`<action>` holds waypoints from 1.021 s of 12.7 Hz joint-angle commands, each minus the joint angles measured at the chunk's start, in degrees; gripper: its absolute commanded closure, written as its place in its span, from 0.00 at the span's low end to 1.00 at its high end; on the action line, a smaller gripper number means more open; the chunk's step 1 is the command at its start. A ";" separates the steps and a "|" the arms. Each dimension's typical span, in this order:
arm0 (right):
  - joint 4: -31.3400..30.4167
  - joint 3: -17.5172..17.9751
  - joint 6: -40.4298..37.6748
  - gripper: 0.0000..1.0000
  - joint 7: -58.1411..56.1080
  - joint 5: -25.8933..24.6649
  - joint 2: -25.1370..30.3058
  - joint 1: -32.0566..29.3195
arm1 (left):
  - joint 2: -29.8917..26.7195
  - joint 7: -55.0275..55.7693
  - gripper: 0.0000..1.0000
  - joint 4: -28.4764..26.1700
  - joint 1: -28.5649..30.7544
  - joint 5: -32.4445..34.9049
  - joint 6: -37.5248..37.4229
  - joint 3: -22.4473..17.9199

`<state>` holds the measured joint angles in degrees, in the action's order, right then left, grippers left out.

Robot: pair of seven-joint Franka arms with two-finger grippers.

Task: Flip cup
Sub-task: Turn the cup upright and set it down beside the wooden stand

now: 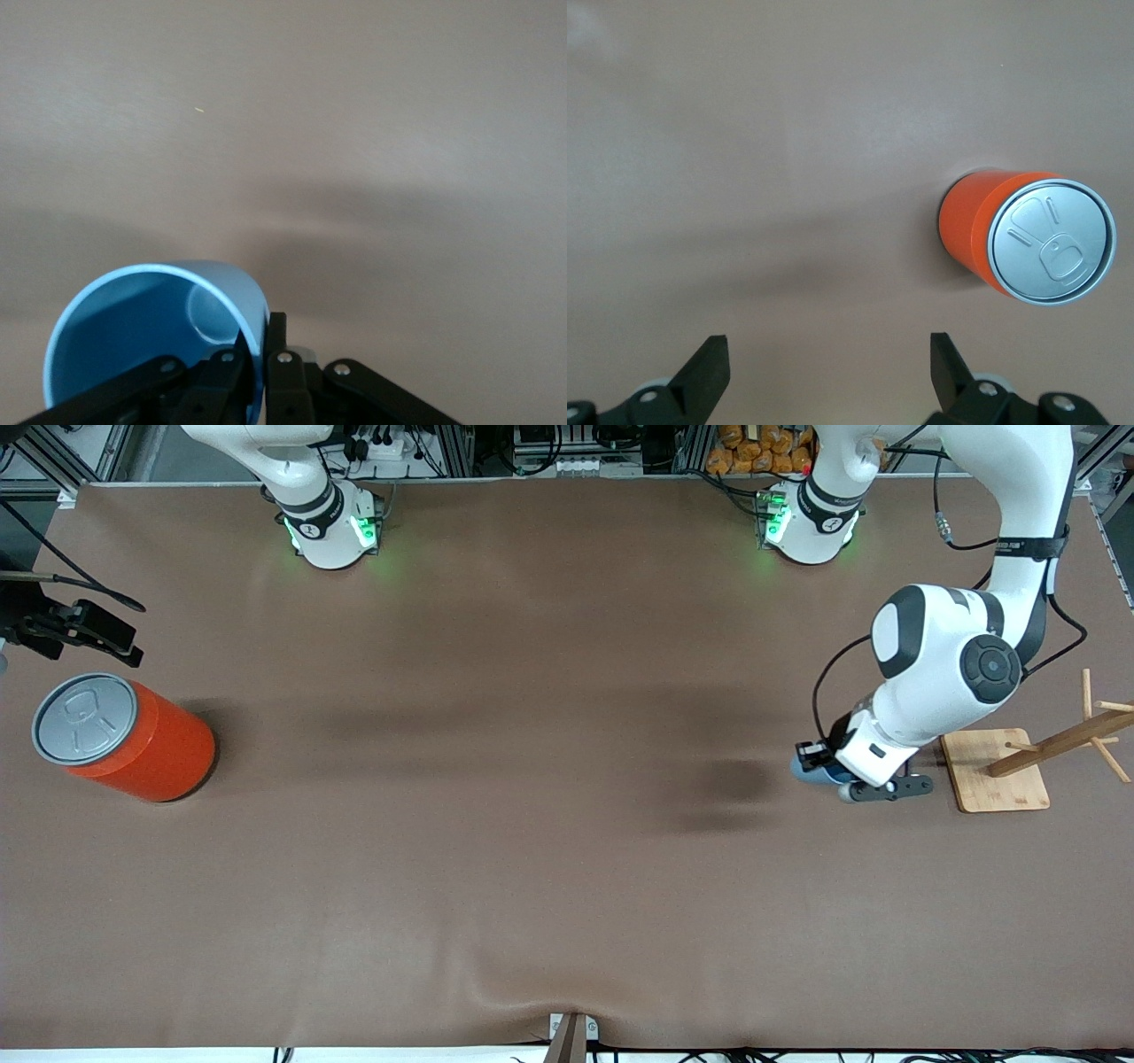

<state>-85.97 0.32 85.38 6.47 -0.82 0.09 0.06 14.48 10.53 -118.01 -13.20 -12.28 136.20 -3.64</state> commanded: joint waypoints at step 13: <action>-2.71 0.04 -0.57 0.00 -1.37 0.47 3.43 0.55 | 1.88 2.04 0.00 8.55 3.17 1.56 -7.82 0.12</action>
<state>-87.19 0.46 84.15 6.04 -0.68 1.84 0.22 19.59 11.00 -115.27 -11.41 -12.27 138.41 -3.52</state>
